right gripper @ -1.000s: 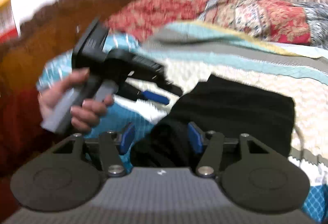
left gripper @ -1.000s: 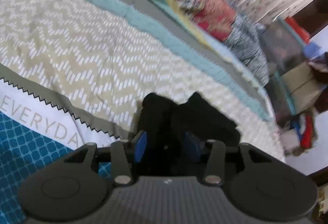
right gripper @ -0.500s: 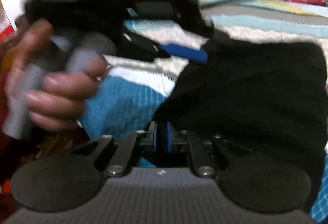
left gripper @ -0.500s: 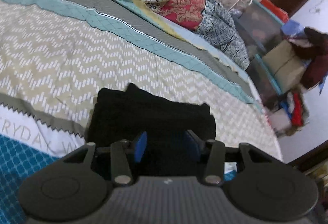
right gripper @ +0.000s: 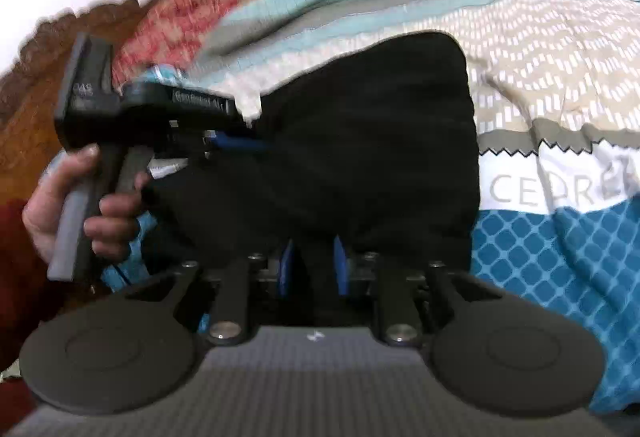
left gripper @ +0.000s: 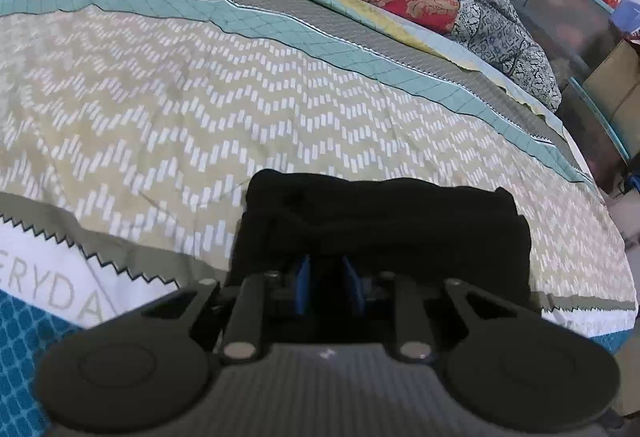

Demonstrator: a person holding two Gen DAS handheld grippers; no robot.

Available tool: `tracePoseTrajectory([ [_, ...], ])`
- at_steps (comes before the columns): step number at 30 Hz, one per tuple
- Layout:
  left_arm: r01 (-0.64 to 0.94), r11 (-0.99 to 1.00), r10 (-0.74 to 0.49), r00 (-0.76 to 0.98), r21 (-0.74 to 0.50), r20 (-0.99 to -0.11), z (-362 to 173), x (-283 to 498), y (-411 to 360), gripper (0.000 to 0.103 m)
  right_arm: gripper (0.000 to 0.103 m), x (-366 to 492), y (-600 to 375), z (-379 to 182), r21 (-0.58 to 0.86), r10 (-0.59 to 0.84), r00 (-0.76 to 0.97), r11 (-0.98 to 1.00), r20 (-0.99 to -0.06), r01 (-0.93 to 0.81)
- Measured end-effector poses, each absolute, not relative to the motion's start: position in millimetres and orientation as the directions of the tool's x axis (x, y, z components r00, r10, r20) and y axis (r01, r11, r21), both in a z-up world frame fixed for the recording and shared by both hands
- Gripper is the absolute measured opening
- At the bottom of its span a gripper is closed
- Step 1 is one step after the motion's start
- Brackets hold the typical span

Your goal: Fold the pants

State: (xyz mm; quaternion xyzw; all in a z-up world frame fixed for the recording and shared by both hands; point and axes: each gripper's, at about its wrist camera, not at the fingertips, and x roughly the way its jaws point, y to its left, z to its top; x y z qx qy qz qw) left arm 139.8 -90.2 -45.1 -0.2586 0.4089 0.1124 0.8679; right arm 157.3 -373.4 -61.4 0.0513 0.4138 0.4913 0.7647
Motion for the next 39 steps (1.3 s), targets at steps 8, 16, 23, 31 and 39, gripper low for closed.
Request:
tracePoseTrajectory([
  [8,-0.333,0.830,-0.068,0.736,-0.448,-0.673,22,79,-112,0.036,0.035,138,-378,-4,0.473,0.857,0.195,0.438,-0.478,-0.765],
  [16,-0.374,0.849,-0.060,0.633,-0.373,-0.772,-30,37,-134,0.034,0.032,144,-337,-55,0.562,0.803,0.018,0.433,-0.596,-0.704],
  [23,-0.361,0.870,-0.024,0.650,-0.337,-0.759,-28,39,-137,0.038,0.034,147,-334,-51,0.593,0.812,0.016,0.440,-0.584,-0.675],
  [31,-0.364,0.847,-0.009,0.719,-0.387,-0.695,1,13,-123,0.046,0.068,137,-361,-31,0.531,0.845,0.157,0.454,-0.511,-0.716],
  [39,-0.446,0.810,0.048,0.698,-0.382,-0.714,1,10,-97,0.083,0.077,174,-390,-24,0.498,0.775,0.357,0.616,-0.521,-0.611],
])
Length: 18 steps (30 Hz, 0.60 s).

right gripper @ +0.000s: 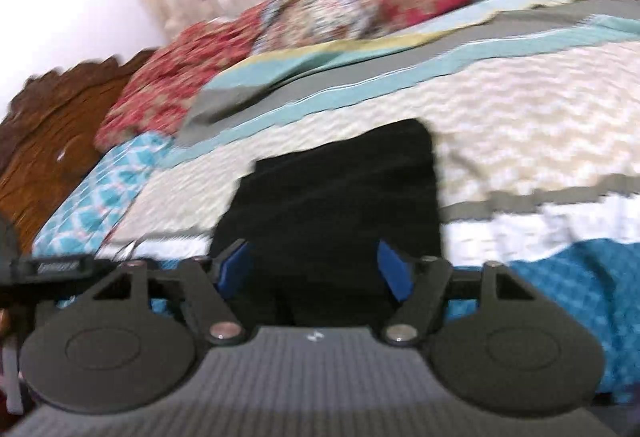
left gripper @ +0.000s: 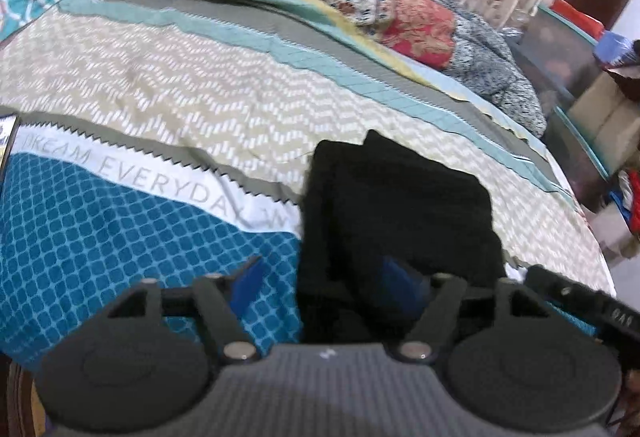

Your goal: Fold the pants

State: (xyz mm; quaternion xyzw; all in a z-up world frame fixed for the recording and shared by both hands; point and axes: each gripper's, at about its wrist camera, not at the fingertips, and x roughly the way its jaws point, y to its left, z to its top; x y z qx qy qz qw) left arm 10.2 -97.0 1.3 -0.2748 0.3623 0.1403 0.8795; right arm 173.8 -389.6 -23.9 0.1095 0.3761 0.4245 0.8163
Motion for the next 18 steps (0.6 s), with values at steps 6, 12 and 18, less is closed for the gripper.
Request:
tracePoseTrajectory([
  [6,-0.449,0.787,0.009,0.695,-0.424,-0.719,-9,23,-85,0.101,0.083,193,-410,-38,0.562,0.754,0.375,0.654,-0.539,-0.507],
  [12,-0.427,0.709,-0.138,0.696,-0.561,-0.704,-32,47,-70,0.103,0.083,202,-415,-58,0.624,0.772,0.306,0.633,-0.557,-0.458],
  [18,-0.447,0.646,-0.227,0.662,-0.619,-0.714,-64,67,-69,0.103,0.083,213,-409,-66,0.639,0.791,0.256,0.604,-0.556,-0.477],
])
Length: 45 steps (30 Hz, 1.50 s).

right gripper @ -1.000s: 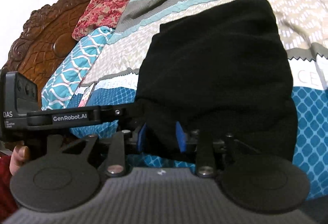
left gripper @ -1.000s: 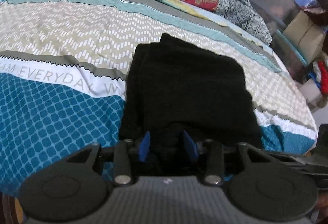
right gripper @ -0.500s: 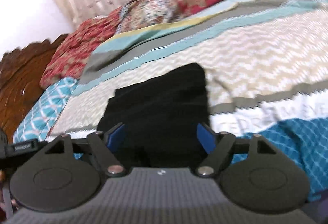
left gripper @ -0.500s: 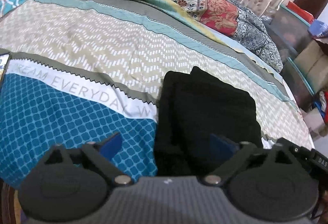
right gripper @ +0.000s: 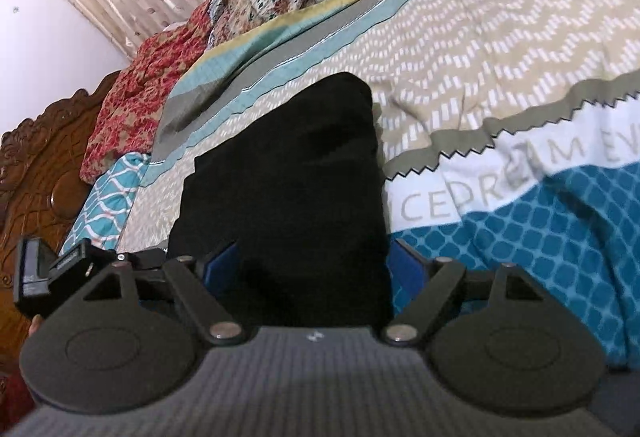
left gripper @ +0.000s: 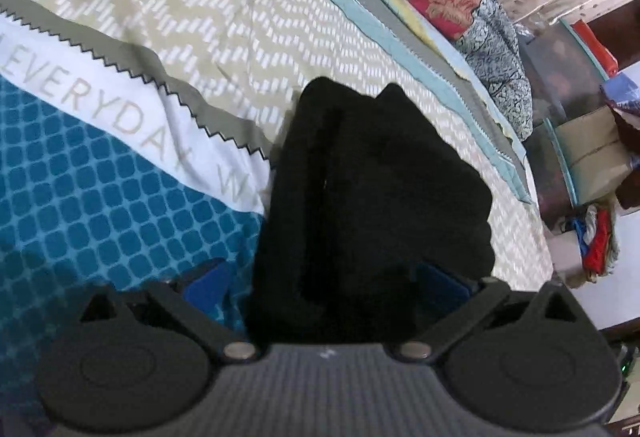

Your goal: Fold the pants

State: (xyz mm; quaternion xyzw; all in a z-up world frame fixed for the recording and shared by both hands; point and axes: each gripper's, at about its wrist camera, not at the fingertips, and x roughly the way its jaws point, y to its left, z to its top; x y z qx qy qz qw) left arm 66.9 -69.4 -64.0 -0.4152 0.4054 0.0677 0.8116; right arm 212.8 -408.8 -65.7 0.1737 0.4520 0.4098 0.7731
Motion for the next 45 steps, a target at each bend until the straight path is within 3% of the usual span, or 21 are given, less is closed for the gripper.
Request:
tracePoseTrajectory([
  [7,-0.442,0.687,-0.201,0.648,-0.577,-0.735,-66,74,-80,0.103,0.087,230,-404,-82,0.703,0.822,0.188,0.560,-0.537,-0.439],
  [17,-0.469,0.789,-0.069,0.575,-0.397,-0.816,-63,86,-106,0.103,0.088,215,-410,-82,0.709,0.823,0.220,0.565,-0.524,-0.422],
  [45,-0.471,0.813,-0.014,0.573,-0.343,-0.820,-59,79,-116,0.103,0.092,201,-404,-87,0.695,0.834,0.258,0.550,-0.488,-0.463],
])
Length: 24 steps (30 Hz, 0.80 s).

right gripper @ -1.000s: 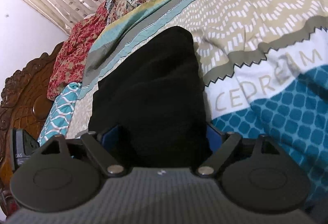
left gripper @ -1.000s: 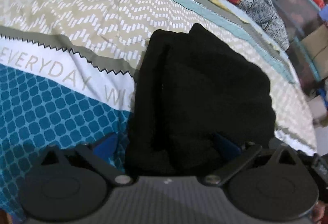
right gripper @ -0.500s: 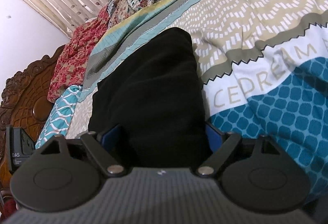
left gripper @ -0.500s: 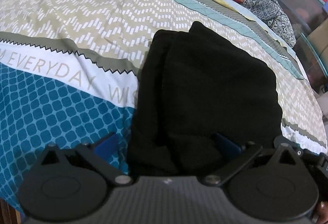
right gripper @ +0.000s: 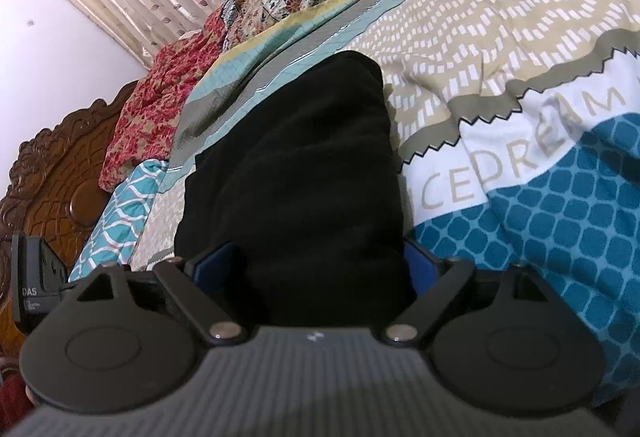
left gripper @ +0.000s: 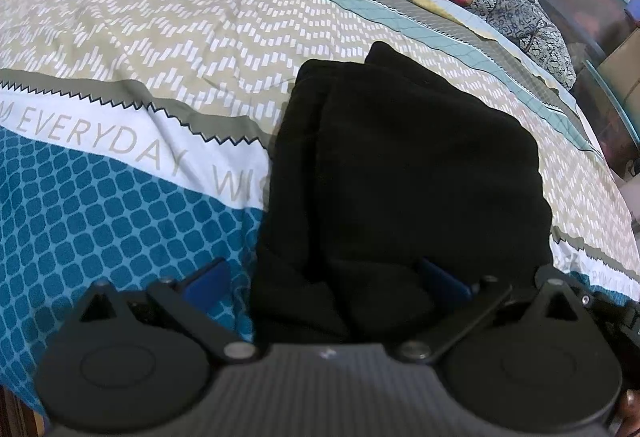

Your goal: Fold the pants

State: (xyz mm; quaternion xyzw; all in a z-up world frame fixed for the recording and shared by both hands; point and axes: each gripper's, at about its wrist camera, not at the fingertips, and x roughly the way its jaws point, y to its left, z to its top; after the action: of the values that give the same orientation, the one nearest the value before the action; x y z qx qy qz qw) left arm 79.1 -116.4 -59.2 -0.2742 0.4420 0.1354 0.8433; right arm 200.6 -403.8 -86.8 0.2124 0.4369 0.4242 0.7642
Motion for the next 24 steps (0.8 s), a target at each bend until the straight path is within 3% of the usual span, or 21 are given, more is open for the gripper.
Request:
tracePoseTrajectory([
  [24,-0.443,0.817,-0.035,0.599,-0.368,-0.800,-61.6,71.7,-115.7,0.103,0.095,200.4,-400.7,-87.5,0.691,0.838,0.255,0.543,-0.482,-0.477],
])
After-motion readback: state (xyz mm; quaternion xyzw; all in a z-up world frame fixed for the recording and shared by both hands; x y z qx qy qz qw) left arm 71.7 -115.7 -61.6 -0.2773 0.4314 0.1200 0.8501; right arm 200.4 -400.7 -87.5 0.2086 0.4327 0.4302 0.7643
